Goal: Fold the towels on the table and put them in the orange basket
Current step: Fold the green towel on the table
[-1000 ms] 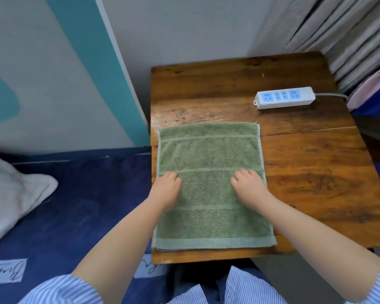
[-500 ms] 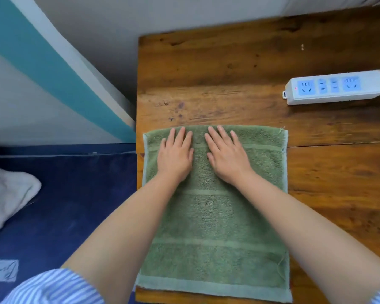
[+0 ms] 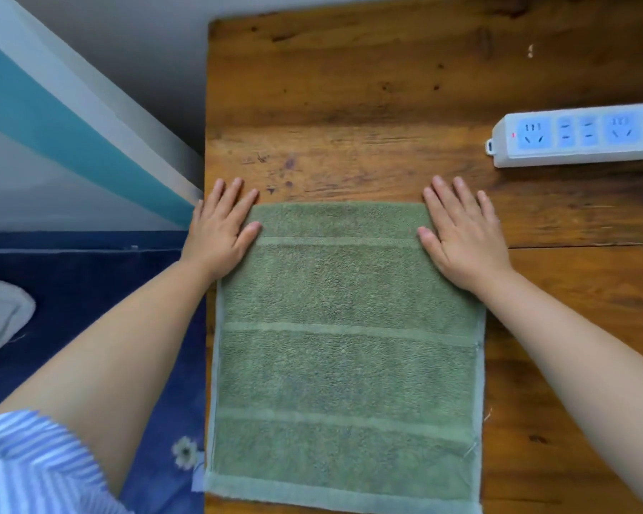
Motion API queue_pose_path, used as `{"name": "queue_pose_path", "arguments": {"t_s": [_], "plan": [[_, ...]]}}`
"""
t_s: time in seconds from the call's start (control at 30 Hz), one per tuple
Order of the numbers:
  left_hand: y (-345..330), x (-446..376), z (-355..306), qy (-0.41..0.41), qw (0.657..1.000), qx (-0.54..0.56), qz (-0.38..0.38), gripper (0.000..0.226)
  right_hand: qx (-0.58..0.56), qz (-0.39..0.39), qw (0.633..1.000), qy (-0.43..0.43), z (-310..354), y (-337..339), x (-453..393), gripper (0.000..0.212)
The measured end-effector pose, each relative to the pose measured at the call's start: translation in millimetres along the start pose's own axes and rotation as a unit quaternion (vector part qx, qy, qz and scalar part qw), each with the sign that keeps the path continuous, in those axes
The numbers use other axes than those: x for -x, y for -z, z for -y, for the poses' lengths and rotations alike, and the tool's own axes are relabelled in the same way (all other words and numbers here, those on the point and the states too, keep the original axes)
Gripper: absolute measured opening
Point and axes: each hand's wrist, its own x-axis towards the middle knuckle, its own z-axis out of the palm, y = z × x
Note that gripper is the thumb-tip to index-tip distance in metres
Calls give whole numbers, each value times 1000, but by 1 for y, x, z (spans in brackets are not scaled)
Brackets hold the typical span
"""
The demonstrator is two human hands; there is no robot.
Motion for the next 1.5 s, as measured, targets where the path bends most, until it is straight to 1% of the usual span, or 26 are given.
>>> {"name": "queue_pose_path", "arguments": {"t_s": [0.07,0.17,0.23,0.27,0.33,0.4,0.47,0.53,0.6,0.7,0.8,0.9,1.0,1.13,1.27,1.33,1.43,1.5], "plan": [[3,-2,0,17,1000,3,8,56,-21,17,999,-31,-14,4,5,70],[7,-2,-5,22,999,-32,20,56,-15,43,997,-63,-31,12,12,68],[13,-3,-11,9,998,-56,-2,54,-8,45,998,-53,-34,20,13,59],[18,-4,-15,-1,998,-59,-17,54,-12,29,999,-37,-32,24,12,56],[27,-8,-25,-11,998,-61,-29,55,-28,-9,1000,1,-26,36,9,55],[34,-12,-34,5,999,-51,-16,52,-13,-3,1000,3,-17,47,2,58],[36,-14,-40,12,999,-51,7,48,21,27,999,-40,-9,56,-5,53],[37,-12,-43,10,998,-52,15,44,59,53,994,-74,-3,63,-8,37],[37,-8,-45,23,999,-46,11,39,71,69,991,-91,1,65,-8,28],[38,0,-45,30,998,-41,-21,29,51,72,988,-123,2,68,-5,23],[41,13,-44,28,998,-4,-60,25,35,44,991,-122,2,71,5,22],[44,32,-44,15,997,41,-71,23,13,-7,994,-108,2,73,27,17],[46,59,-40,-6,994,54,-99,20,-16,-67,992,-103,5,72,58,18],[44,112,-33,-39,986,70,-143,22,-38,-125,987,-95,18,66,116,19],[36,168,-25,-72,985,61,-148,26,-53,-170,981,-78,35,56,177,23],[31,198,-21,-98,984,46,-141,26,-49,-176,980,-81,45,47,209,23],[24,226,-17,-131,981,36,-138,23,-40,-177,980,-83,52,34,236,22],[19,243,-15,-158,979,26,-123,21,-36,-181,980,-79,56,25,251,20]]}}
